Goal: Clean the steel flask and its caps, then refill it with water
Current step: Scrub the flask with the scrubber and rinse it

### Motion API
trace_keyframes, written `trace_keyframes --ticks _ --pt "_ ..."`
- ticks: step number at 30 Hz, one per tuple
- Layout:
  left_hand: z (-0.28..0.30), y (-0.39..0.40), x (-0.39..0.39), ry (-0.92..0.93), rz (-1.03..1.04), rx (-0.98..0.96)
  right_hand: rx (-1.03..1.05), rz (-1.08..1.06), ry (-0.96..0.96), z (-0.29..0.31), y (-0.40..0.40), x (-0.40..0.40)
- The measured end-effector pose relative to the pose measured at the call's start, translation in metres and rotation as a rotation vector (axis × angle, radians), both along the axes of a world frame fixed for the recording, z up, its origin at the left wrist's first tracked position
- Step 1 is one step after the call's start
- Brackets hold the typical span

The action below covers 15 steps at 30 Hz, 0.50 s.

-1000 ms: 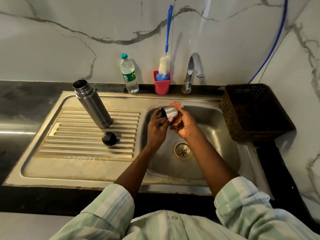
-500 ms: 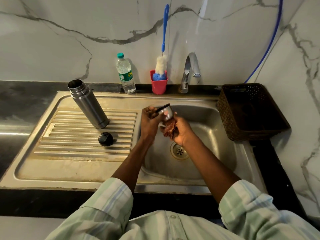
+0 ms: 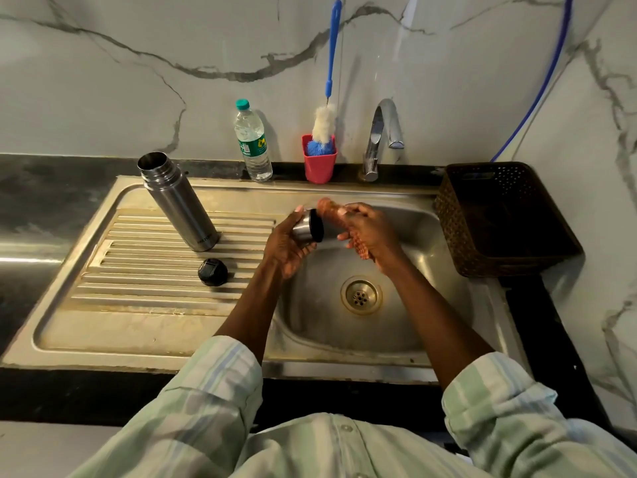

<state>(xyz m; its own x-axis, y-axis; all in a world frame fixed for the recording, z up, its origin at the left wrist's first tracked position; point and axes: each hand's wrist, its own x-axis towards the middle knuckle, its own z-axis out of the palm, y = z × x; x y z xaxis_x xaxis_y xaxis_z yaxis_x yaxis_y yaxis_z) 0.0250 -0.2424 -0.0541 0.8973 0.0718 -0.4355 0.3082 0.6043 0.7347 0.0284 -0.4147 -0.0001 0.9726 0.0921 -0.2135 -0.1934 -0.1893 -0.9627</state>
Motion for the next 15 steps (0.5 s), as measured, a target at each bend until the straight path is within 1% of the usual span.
trace_keyframes --ticks 3,4,6,8,9,10,11,13,14,15 --pt "0.004 -0.010 0.004 -0.018 0.007 0.035 -0.276 0.119 -0.121 0.002 0.010 0.001" --pt "0.004 -0.012 0.006 -0.032 -0.002 0.058 -0.402 0.166 -0.189 -0.004 0.014 0.000" --pt "0.001 -0.015 0.008 -0.038 -0.048 0.151 -0.604 0.254 -0.322 -0.016 0.019 -0.003" --pt "-0.003 -0.014 0.008 -0.025 -0.071 0.220 -0.660 0.251 -0.396 -0.024 0.022 -0.005" --pt "-0.005 -0.014 0.009 -0.019 -0.075 0.242 -0.652 0.209 -0.383 -0.024 0.024 -0.009" --pt "-0.006 -0.013 0.009 -0.022 -0.077 0.258 -0.576 0.146 -0.288 -0.025 0.026 -0.010" --pt "-0.008 -0.011 0.007 -0.035 -0.075 0.249 -0.378 0.065 -0.068 -0.022 0.026 -0.011" --pt "-0.007 -0.012 0.004 -0.081 -0.063 0.124 0.312 -0.033 0.499 -0.014 0.024 -0.010" --pt "-0.006 -0.013 0.002 -0.094 -0.057 0.069 0.619 -0.070 0.664 -0.011 0.022 -0.011" --pt "-0.003 -0.014 0.000 -0.105 -0.063 0.046 0.836 -0.112 0.733 -0.011 0.020 -0.010"
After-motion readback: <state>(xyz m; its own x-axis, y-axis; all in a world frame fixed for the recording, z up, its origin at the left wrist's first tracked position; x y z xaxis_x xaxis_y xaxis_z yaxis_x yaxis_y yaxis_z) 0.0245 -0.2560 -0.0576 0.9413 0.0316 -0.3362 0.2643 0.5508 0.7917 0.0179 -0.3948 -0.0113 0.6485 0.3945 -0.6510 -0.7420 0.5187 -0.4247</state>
